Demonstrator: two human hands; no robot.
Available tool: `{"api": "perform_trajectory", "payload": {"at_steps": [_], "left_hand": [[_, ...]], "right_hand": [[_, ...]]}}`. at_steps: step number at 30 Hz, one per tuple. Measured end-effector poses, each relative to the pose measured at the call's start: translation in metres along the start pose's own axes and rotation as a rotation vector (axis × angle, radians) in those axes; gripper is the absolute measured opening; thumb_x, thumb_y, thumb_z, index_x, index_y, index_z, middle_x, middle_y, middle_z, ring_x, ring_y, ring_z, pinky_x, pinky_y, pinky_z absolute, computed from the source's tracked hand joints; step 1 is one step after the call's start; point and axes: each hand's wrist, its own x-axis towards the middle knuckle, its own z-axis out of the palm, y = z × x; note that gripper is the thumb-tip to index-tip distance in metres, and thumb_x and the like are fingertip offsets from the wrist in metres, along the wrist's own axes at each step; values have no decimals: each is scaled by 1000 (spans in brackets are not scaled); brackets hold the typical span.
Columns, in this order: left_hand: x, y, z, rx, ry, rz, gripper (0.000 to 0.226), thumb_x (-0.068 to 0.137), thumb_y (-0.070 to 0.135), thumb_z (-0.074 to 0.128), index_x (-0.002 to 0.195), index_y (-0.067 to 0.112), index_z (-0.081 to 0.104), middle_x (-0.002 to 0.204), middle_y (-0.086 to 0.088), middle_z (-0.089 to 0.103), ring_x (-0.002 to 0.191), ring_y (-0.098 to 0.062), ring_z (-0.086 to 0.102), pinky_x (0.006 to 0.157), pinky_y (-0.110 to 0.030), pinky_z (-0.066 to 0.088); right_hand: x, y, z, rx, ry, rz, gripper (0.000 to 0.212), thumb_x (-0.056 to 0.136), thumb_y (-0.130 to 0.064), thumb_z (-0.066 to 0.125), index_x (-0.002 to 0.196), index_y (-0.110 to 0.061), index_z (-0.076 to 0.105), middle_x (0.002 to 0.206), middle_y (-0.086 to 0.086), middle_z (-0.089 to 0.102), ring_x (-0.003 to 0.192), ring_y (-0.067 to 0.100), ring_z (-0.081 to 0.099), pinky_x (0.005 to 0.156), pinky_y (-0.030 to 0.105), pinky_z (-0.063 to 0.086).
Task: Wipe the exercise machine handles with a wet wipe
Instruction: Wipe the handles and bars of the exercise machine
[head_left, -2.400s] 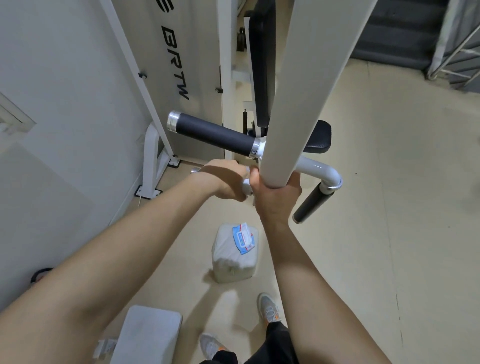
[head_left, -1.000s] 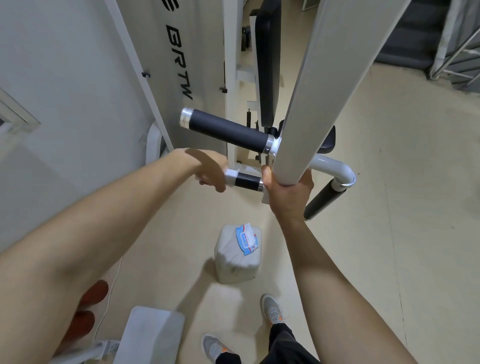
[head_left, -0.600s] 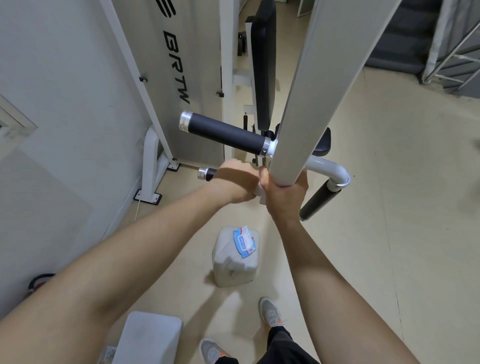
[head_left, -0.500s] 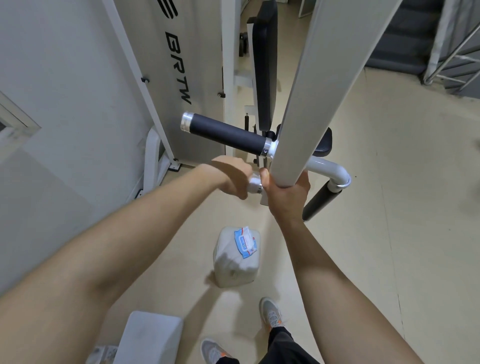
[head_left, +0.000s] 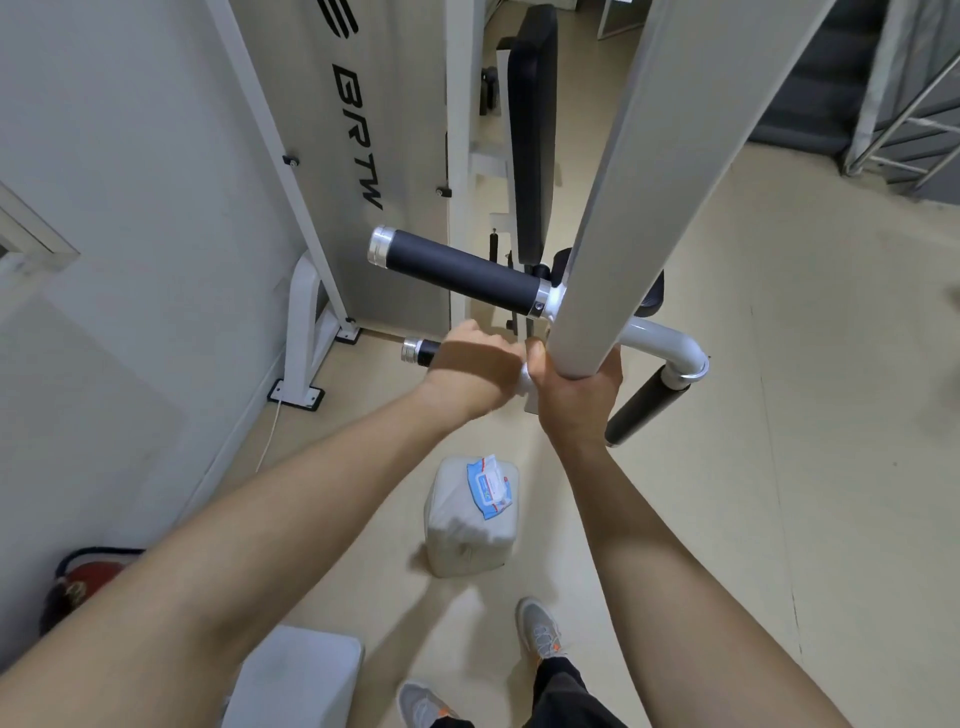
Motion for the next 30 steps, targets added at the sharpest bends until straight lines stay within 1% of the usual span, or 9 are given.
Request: {"api": "perform_trajectory", "payload": {"at_steps": [4, 7, 12, 17, 20, 22, 25, 27, 30], "left_hand": [[13, -26, -28, -153, -353, 36, 19, 84, 33, 62, 90, 16, 54, 82, 1, 61, 67, -19, 56, 58, -29, 41], [5, -66, -32, -312, -524, -74, 18, 80, 30, 68, 88, 17, 58, 77, -2, 63, 61, -16, 57, 51, -27, 40], [-12, -59, -8, -36, -167, -80, 21, 90, 38, 52, 97, 21, 62, 81, 0, 62, 68, -22, 57, 61, -31, 40], [8, 3, -8, -71, -49, -13, 11, 92, 27, 48, 97, 21, 56, 93, -1, 69, 81, -27, 65, 69, -32, 46], [21, -13, -21, -146, -288, 81, 21, 84, 31, 59, 101, 19, 61, 87, 1, 65, 71, -19, 61, 59, -28, 44], [24, -38, -30, -279, -521, 45, 18, 83, 28, 68, 90, 14, 61, 75, -2, 64, 59, -15, 59, 51, -27, 44], [16, -66, -36, -415, -666, -89, 21, 84, 23, 70, 77, 16, 52, 65, -2, 59, 51, -13, 53, 49, -24, 41], [6, -65, -29, -291, -511, -100, 19, 85, 29, 66, 79, 17, 52, 72, 0, 59, 58, -14, 54, 53, -26, 38], [-9, -39, 2, -38, -63, -110, 10, 89, 26, 51, 93, 21, 59, 86, 0, 68, 73, -24, 63, 71, -33, 36]], "right_hand": [[2, -5, -2, -39, -57, 11, 42, 68, -26, 88, 80, -31, 48, 85, 0, 60, 65, -3, 60, 55, 7, 45], [3, -7, -2, -52, -58, -20, 37, 69, -27, 86, 76, -31, 49, 76, -9, 58, 61, -5, 60, 57, 11, 48], [1, -5, 1, 16, -53, -6, 45, 77, -2, 82, 79, -28, 45, 70, -10, 53, 51, -10, 57, 49, 7, 43], [3, 0, 0, -12, -18, -14, 41, 61, -33, 83, 83, -33, 48, 84, -8, 59, 71, 4, 61, 61, 10, 48], [6, 0, -3, -72, -52, -31, 40, 58, -47, 80, 81, -35, 49, 89, 0, 62, 80, 17, 63, 73, 30, 56], [4, -4, -3, -126, -79, -45, 40, 59, -49, 81, 79, -35, 48, 93, 5, 62, 84, 21, 63, 77, 38, 56], [3, -5, -3, -128, -76, -72, 45, 73, -18, 87, 68, -32, 44, 74, -9, 53, 65, 6, 61, 69, 32, 54], [2, -6, -2, -101, -70, -61, 48, 76, -8, 84, 68, -31, 43, 67, -13, 50, 56, -6, 60, 55, 14, 48], [4, -6, -2, -55, -42, -57, 49, 75, -2, 83, 68, -30, 43, 64, -12, 49, 49, -7, 57, 48, 7, 42]]}}
